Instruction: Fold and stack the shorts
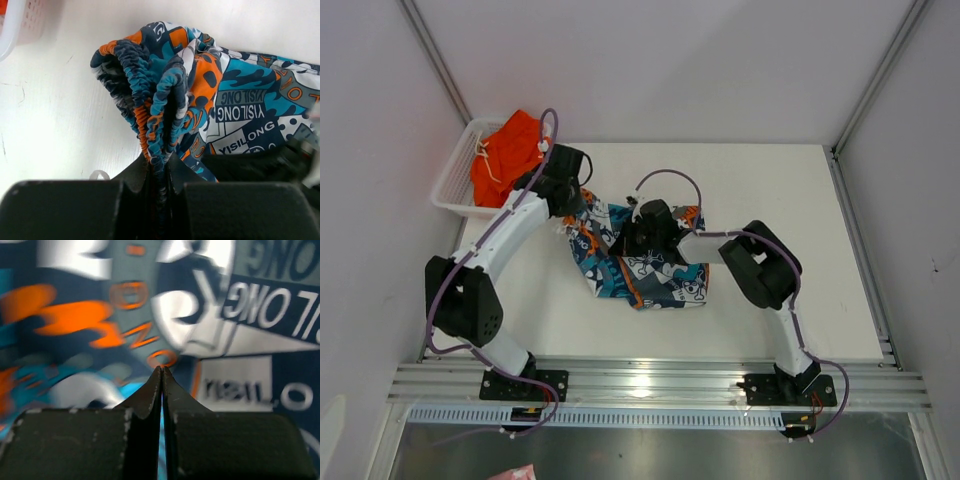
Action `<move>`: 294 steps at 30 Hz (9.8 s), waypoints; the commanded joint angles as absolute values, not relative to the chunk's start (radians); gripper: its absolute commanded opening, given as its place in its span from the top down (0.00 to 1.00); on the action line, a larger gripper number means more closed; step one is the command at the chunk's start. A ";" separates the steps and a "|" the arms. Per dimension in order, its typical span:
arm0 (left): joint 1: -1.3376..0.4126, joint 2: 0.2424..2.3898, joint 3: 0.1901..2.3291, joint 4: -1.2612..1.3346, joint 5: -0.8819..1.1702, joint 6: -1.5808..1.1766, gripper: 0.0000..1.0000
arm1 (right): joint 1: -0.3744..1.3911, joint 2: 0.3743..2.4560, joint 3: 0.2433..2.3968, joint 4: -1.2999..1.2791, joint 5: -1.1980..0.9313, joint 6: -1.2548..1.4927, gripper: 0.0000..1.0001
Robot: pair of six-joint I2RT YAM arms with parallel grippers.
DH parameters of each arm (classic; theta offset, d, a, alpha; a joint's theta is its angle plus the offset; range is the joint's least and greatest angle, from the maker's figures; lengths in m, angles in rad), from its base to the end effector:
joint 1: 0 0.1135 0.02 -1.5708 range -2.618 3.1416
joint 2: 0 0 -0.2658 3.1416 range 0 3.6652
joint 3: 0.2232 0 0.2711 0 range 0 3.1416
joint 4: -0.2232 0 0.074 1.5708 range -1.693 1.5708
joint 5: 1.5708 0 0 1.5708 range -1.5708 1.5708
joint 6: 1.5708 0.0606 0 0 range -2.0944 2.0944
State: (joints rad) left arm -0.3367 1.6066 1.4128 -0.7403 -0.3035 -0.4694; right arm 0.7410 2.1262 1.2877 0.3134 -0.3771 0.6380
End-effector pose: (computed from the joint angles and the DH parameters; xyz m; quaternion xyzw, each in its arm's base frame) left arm 0.3636 -0.1081 0.2811 -0.1095 0.9336 0.0107 0.3409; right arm 0.3496 0.3501 0.1175 -0.1373 0.8451 0.4373 0.2751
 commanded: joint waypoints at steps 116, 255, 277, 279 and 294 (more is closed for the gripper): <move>-0.890 2.230 2.082 -1.009 -0.660 -0.485 1.00 | 0.657 1.584 0.486 0.599 0.043 0.890 1.00; -0.370 1.736 1.000 -0.176 0.101 -0.357 0.10 | 0.561 1.542 0.761 -0.104 -0.025 0.577 0.23; -0.719 1.996 1.195 0.041 0.005 -0.672 1.00 | 0.270 1.635 1.000 -0.328 0.360 0.416 1.00; -0.788 2.022 1.277 0.049 -0.030 -0.708 1.00 | 0.239 1.625 0.993 -0.340 0.414 0.422 1.00; -1.118 2.442 1.799 0.170 -0.017 -0.870 1.00 | -0.054 1.744 1.057 -0.422 0.943 0.489 1.00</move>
State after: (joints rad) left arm -1.0740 2.3737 1.6920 0.0902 -0.0422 -0.8303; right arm -0.0162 1.7420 1.0405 -0.3916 0.7475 0.4351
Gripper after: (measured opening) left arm 0.010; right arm 0.009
